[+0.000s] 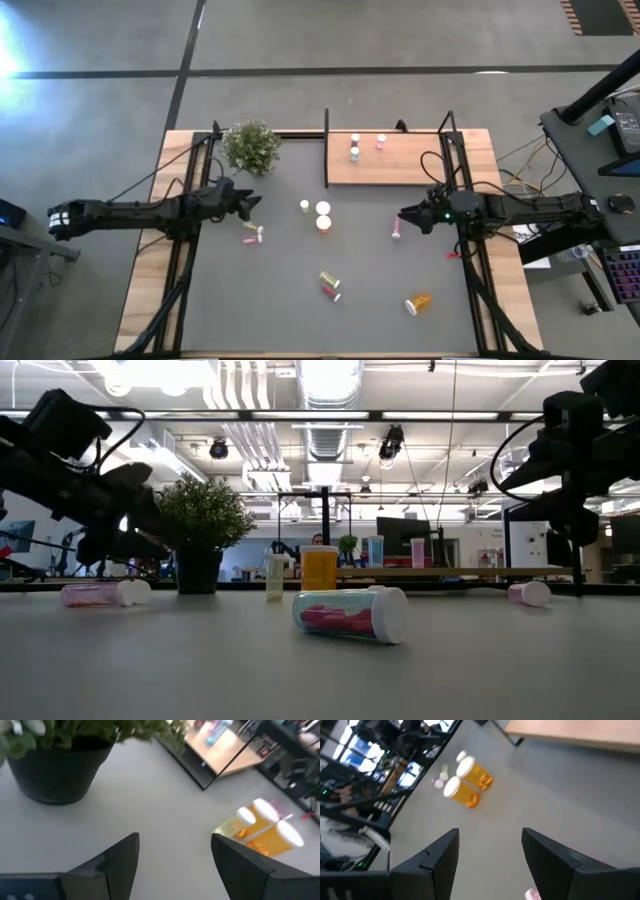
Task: Pick and place medicine bottles onto shelf by color
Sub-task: Put the middle orange pill bottle on the shelf
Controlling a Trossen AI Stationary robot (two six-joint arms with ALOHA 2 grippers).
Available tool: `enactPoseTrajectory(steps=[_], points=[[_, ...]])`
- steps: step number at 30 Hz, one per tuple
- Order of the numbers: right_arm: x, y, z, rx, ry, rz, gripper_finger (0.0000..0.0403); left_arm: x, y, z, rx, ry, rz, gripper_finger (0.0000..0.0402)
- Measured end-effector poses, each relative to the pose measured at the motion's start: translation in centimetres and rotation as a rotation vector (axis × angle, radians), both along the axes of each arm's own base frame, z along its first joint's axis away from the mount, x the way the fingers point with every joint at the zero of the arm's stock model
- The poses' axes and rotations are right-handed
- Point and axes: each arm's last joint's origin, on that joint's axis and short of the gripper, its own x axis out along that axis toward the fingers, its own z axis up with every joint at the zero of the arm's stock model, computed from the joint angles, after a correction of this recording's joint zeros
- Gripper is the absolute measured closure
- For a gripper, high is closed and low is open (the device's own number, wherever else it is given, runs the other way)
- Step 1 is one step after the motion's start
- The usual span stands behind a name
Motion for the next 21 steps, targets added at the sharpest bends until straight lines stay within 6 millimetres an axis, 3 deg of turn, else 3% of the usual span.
enactPoseTrajectory(steps=[21], points=[[0.0, -0.4, 0.2, -0.112, -0.012, -0.107, 0.0197, -1.4, -0.3, 3.1, 0.073, -0.321, 0.000, 0.0171]])
